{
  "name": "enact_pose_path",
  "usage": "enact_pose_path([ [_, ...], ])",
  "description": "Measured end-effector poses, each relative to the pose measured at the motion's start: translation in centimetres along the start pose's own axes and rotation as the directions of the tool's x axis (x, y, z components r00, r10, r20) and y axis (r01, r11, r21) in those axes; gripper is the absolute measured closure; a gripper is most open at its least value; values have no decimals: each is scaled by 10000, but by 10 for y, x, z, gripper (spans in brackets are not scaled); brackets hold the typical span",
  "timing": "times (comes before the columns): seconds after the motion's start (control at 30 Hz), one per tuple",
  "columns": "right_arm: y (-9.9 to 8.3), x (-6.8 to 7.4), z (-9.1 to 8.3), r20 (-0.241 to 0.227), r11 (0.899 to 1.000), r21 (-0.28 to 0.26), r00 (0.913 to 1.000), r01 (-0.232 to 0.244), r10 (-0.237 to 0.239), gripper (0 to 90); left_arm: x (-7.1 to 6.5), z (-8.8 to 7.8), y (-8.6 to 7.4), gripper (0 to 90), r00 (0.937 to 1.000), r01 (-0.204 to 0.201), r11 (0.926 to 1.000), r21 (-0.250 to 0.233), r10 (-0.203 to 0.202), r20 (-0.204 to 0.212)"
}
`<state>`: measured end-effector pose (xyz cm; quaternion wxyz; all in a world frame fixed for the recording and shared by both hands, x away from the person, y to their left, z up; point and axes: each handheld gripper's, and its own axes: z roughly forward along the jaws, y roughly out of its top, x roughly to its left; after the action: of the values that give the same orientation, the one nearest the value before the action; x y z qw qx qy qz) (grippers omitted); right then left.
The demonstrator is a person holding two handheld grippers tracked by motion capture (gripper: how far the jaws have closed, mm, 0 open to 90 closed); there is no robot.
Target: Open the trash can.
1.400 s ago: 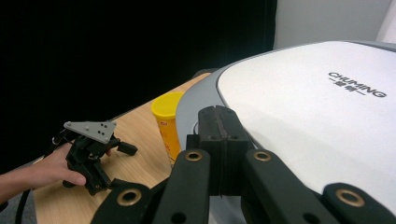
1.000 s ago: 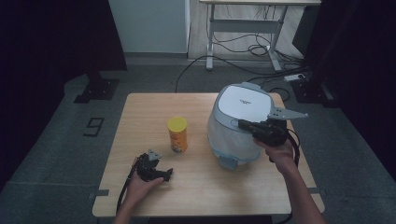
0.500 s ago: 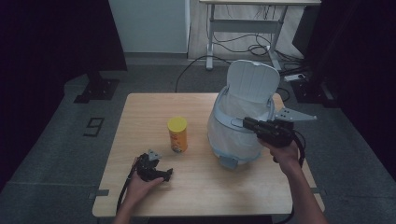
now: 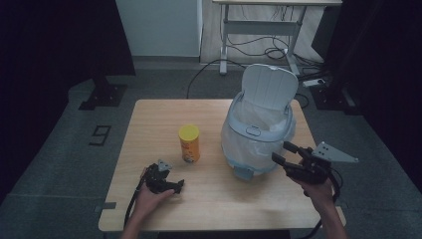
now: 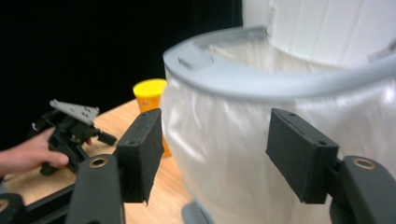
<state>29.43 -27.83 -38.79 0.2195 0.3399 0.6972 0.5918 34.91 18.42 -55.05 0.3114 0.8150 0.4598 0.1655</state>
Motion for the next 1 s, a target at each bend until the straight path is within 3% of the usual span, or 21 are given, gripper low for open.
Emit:
enact_pose_path([
  [0.27,-40,-9,-4,663,9974,723,9978,39,-87,259,0,0,0,0,10000,-5,10000,-1,5,0],
  [0.37,-64,-20,2,970,9912,1270,9950,-367,244,248,0,0,0,0,10000,-27,10000,20,27,0],
  [0.57,-91,-35,7,1322,9805,1697,9882,-993,773,245,0,0,0,0,10000,-22,10000,17,22,-1],
  [0.77,-111,-44,9,1699,9698,2114,9817,-1220,865,245,0,0,0,0,10000,-20,10000,18,20,-1],
  [1.0,-123,-45,11,1827,9619,2410,9794,-1290,856,246,-1,-1,-1,3,10000,62,10000,7,-62,-73],
])
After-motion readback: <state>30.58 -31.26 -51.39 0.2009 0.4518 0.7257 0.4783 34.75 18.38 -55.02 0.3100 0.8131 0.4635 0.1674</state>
